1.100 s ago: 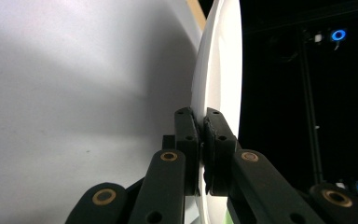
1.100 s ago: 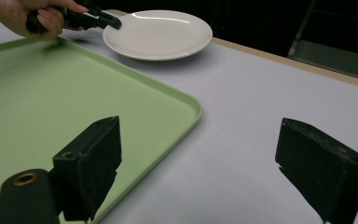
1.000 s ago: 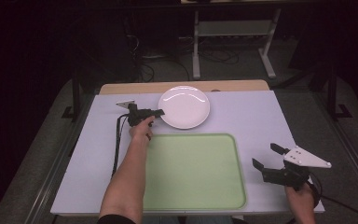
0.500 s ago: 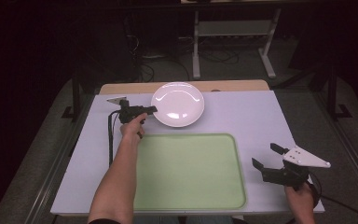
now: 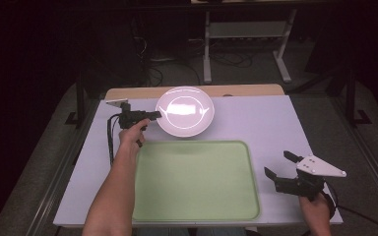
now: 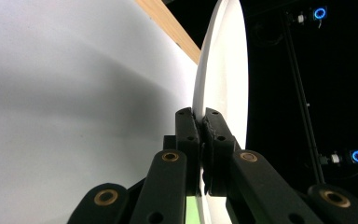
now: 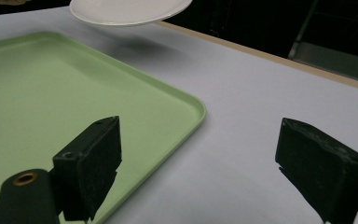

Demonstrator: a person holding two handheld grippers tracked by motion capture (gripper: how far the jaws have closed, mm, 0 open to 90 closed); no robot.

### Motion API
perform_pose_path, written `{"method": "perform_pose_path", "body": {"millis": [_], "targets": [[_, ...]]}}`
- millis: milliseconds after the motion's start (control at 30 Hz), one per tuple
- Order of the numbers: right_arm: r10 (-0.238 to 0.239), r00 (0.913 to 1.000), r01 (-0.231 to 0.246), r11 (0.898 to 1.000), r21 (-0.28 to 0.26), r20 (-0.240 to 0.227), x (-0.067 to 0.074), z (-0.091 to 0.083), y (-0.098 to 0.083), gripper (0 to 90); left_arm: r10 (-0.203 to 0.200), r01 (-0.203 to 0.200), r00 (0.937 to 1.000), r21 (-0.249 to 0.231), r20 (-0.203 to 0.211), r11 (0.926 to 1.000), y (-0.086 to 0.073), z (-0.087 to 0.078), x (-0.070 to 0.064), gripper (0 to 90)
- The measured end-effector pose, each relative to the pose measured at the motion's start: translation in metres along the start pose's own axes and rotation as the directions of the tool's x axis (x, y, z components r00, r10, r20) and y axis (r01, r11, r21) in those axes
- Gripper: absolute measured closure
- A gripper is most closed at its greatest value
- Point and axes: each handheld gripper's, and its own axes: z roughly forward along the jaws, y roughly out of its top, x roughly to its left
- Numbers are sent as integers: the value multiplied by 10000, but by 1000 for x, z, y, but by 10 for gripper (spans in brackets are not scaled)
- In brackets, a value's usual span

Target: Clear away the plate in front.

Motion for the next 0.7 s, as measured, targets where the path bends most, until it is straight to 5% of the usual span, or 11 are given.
{"method": "perform_pose_path", "body": {"millis": [567,700], "targets": [[-135,9998,135,9999,32,113,3,0,0,133,423,-416,9990,461,-133,9981,-10,-35,-2,868],[-155,9996,155,9999,-9,228,3,-3,-1,133,505,-512,9986,589,133,9970,-13,-38,-2,871]]}}
